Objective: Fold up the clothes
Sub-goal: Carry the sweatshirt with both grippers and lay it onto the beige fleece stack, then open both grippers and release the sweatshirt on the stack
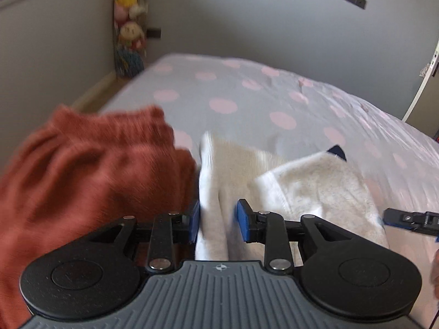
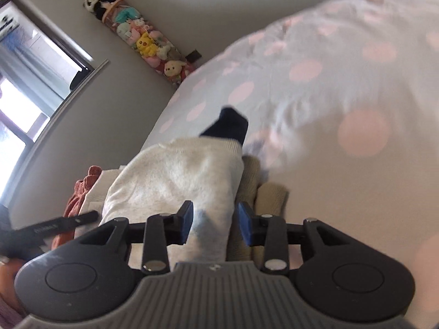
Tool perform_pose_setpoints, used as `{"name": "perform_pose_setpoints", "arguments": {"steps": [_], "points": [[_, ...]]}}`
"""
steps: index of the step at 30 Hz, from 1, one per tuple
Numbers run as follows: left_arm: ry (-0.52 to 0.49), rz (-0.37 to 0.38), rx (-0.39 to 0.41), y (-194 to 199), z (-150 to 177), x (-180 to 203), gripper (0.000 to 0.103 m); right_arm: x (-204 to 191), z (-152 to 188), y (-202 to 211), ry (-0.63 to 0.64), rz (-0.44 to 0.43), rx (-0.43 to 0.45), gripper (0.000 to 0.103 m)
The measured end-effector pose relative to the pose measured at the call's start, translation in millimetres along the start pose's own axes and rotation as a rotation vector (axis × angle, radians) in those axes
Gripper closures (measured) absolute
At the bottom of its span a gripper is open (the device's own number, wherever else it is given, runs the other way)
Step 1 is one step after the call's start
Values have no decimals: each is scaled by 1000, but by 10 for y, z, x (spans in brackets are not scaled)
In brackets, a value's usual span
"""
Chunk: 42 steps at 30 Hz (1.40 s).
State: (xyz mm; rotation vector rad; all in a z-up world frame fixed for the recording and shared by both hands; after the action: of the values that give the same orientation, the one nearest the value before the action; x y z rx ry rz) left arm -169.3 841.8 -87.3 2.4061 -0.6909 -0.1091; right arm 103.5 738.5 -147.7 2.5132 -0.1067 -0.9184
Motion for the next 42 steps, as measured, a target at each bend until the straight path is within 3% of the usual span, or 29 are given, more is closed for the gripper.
{"name": "perform_pose_setpoints", "arguments": {"steps": [2, 4, 7, 12, 18, 27, 32, 38, 40, 42], "points": [[7, 0, 39, 133, -113, -47, 77, -41, -51, 173, 42, -5, 28, 65], [15, 26, 58, 190, -170, -25, 77, -123, -53, 306, 81, -21, 42, 79], [-41, 30, 38, 201, -97, 97, 77, -314, 55, 403, 157, -39, 29, 83], [-32, -22, 0, -4, 125, 103, 77, -498, 270, 356, 250, -21, 20, 83], [-25, -34, -32, -255, 459, 5, 78, -427, 434, 39, 279, 19, -9, 83], [-25, -36, -10, -409, 548, -16, 78, -332, 576, -306, 312, 51, -24, 85], [-24, -94, 10, -181, 510, 81, 78, -426, 683, -8, 338, 65, -24, 82], [-7, -137, 91, 476, 674, 267, 78, -553, 825, 403, 369, 83, -25, 78], [-12, -151, 90, 709, 786, 385, 77, -583, 957, 566, 376, 83, -38, 67], [-4, -163, 74, 923, 933, 527, 73, -594, 1132, 732, 371, 81, -55, 67]]}}
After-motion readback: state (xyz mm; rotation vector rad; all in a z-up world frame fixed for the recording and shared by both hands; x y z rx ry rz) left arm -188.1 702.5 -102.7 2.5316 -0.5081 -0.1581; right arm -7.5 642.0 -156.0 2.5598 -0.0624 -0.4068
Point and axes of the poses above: each gripper's, at about its wrist camera, not at the fingertips, and y roughly against the way its jaws point, x to its right, z to its underside, the point moved 10 cm from there along -y, roughly the way its jaws point, and after that the axes turned 9 degrees about x, right-handed, at the moved point
